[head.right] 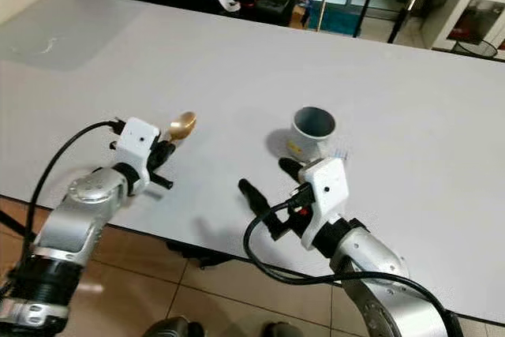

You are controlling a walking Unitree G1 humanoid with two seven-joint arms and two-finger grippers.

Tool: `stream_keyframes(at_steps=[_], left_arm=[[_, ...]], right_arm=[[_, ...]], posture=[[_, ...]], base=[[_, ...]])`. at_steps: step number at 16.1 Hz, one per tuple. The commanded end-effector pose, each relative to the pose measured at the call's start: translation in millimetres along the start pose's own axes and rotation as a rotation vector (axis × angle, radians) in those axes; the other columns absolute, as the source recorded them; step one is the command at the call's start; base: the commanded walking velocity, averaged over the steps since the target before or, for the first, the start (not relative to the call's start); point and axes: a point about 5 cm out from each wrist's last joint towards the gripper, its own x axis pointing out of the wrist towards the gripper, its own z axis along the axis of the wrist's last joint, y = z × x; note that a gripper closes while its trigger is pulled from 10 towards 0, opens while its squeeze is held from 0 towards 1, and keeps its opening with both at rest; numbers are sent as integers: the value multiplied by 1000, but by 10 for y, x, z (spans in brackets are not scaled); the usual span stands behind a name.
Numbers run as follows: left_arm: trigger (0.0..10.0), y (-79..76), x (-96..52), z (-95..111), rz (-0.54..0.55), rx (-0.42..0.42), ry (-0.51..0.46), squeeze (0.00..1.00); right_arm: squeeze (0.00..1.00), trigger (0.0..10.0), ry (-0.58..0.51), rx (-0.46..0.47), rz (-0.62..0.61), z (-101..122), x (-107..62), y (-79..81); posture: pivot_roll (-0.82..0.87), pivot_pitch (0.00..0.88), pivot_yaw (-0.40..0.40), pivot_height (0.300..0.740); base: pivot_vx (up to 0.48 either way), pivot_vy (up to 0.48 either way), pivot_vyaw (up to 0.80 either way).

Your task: Setting the table

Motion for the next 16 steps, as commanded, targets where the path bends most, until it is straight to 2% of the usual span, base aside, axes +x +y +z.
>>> stream_keyframes(at_steps=[1,3,11,16], left_arm=[[10000,-7,26,13,7,-21,11,0],[10000,-45,45,-44,15,-47,49,0],[10000,-44,12,-164,5,-14,152,0],[10000,-77,-32,-213,7,-18,168,0]], right_arm=[[0,10000,-4,-11,19,39,-5,13],[0,10000,1,-11,39,31,-7,18],[0,10000,10,-10,57,-5,-25,55],[0,10000,18,-6,74,-9,-29,80]], posture=[[25,67,9,740],[21,64,9,740],[24,52,17,740],[25,55,16,740]], base=[[0,0,0],[0,0,0],[0,0,0],[0,0,0]])
